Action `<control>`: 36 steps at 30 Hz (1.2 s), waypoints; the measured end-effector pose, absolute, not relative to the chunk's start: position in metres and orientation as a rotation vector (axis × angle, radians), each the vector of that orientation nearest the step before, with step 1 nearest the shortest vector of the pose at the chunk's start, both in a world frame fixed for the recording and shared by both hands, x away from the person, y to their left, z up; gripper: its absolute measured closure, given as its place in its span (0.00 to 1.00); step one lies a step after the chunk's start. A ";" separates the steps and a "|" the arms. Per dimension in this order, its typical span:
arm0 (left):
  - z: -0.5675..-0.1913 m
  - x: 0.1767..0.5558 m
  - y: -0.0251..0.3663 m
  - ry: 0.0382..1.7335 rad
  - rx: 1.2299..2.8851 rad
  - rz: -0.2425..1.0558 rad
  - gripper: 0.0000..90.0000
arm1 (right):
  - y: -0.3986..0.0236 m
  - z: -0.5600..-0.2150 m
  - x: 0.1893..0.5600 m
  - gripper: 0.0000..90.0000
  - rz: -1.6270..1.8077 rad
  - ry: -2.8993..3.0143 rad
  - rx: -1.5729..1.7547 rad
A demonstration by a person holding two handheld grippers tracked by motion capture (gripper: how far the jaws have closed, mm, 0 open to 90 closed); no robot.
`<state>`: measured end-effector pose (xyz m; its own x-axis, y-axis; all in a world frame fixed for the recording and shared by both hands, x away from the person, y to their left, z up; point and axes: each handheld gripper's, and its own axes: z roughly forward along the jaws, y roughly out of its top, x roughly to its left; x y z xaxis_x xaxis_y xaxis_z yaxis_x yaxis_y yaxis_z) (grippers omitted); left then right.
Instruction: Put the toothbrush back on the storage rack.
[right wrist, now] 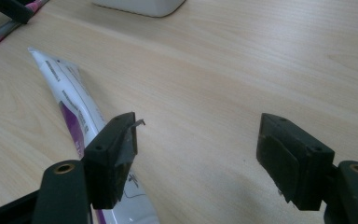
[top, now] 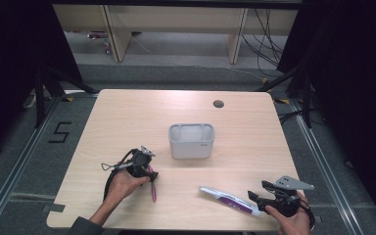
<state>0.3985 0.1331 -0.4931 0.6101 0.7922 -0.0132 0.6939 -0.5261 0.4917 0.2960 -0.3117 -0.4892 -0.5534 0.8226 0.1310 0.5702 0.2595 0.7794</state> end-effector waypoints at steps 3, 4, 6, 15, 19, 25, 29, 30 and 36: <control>-0.491 0.399 0.134 1.165 2.421 0.268 0.58 | -0.311 -0.489 0.295 0.33 1.183 2.232 1.299; -0.491 0.399 0.134 1.165 2.421 0.268 0.58 | -0.311 -0.489 0.295 0.33 1.179 2.227 1.289; -0.491 0.398 0.135 1.157 2.437 0.268 0.60 | -0.310 -0.489 0.295 0.33 1.186 2.235 1.306; -0.487 0.396 0.140 1.123 2.508 0.234 0.69 | -0.311 -0.489 0.295 0.33 1.183 2.242 1.302; -0.486 0.397 0.140 1.108 2.543 0.214 0.72 | -0.310 -0.489 0.295 0.33 1.187 2.231 1.312; -0.485 0.397 0.140 1.094 2.576 0.194 0.78 | -0.309 -0.489 0.295 0.33 1.185 2.228 1.304; -0.483 0.399 0.140 1.071 2.618 0.169 0.81 | -0.310 -0.489 0.295 0.33 1.177 2.231 1.291; -0.483 0.400 0.140 1.054 2.644 0.160 0.82 | -0.311 -0.488 0.295 0.33 1.159 2.236 1.286; -0.481 0.402 0.137 1.020 2.687 0.133 0.86 | -0.310 -0.488 0.295 0.33 1.162 2.235 1.284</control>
<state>0.4017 0.1369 -0.4812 0.7487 0.6629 -0.0082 0.6387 -0.7180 0.2765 0.2953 -0.3103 -0.4879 -0.5485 0.8275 0.1199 0.5737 0.2682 0.7739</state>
